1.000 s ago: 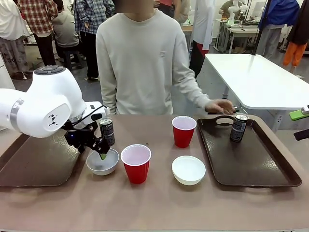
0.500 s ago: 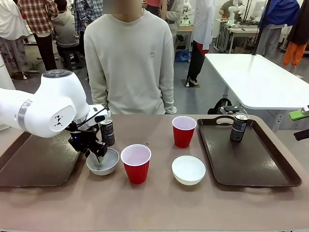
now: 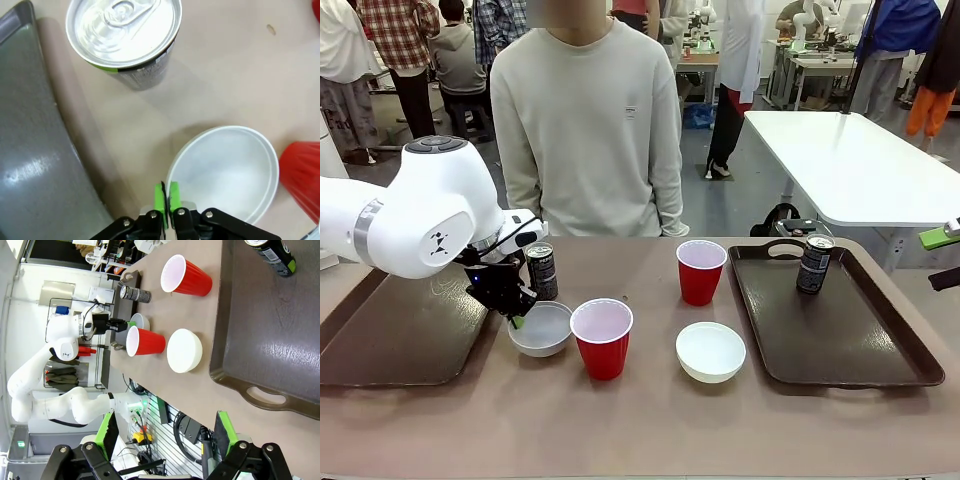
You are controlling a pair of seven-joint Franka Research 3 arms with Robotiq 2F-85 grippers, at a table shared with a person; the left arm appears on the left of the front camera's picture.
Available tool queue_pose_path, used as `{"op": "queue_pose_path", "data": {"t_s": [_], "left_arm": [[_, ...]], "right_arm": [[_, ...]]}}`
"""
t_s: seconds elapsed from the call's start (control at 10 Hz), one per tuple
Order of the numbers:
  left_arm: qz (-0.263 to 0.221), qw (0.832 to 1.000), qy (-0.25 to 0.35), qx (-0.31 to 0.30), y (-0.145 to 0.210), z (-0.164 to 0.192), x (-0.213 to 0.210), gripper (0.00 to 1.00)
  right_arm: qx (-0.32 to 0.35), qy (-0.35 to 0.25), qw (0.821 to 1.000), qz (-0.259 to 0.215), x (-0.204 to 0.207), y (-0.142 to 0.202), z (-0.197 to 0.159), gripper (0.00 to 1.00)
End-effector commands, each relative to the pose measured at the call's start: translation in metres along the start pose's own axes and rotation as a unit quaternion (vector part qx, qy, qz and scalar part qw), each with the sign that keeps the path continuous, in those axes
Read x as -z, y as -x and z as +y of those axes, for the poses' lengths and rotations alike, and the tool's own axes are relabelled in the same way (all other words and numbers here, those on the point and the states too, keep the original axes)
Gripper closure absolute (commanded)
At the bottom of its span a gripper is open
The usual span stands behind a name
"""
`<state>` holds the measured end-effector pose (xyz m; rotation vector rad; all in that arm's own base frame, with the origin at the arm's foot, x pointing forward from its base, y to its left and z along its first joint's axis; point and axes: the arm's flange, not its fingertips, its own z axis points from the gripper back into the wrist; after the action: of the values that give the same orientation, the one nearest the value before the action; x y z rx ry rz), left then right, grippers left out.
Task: Prepare tableware on both trays.
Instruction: Pick up a Picnic Bowl from the table and place it on a Handle tray.
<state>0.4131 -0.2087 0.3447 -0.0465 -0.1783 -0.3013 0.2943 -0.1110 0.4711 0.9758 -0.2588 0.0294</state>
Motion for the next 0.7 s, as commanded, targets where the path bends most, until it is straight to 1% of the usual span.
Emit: {"op": "queue_pose_path", "data": {"t_s": [0.0,0.1,0.2,0.3,0.4,0.6], "left_arm": [[-0.001,0.999,-0.019,-0.03,0.0,0.0,-0.007,1.0],[-0.006,0.999,-0.009,-0.042,0.001,0.003,-0.015,1.0],[0.012,0.998,0.004,-0.061,0.004,0.007,-0.028,1.0],[0.01,0.997,0.014,-0.079,0.01,0.015,-0.053,1.0],[-0.008,0.996,0.018,-0.092,0.018,0.025,-0.081,1.0],[-0.042,0.993,0.015,-0.105,0.035,0.047,-0.125,1.0]], "right_arm": [[-0.002,-0.008,1.0,-0.001,0.0,0.0,-0.001,0.0],[-0.002,-0.008,1.0,-0.001,0.0,0.0,-0.001,0.0],[-0.002,-0.008,1.0,-0.001,0.0,0.0,-0.001,0.0],[-0.002,-0.008,1.0,-0.001,0.0,0.0,-0.001,0.0],[-0.002,-0.008,1.0,-0.001,0.0,0.0,-0.001,0.0],[-0.002,-0.008,1.0,-0.001,0.0,0.0,-0.001,0.0]]}}
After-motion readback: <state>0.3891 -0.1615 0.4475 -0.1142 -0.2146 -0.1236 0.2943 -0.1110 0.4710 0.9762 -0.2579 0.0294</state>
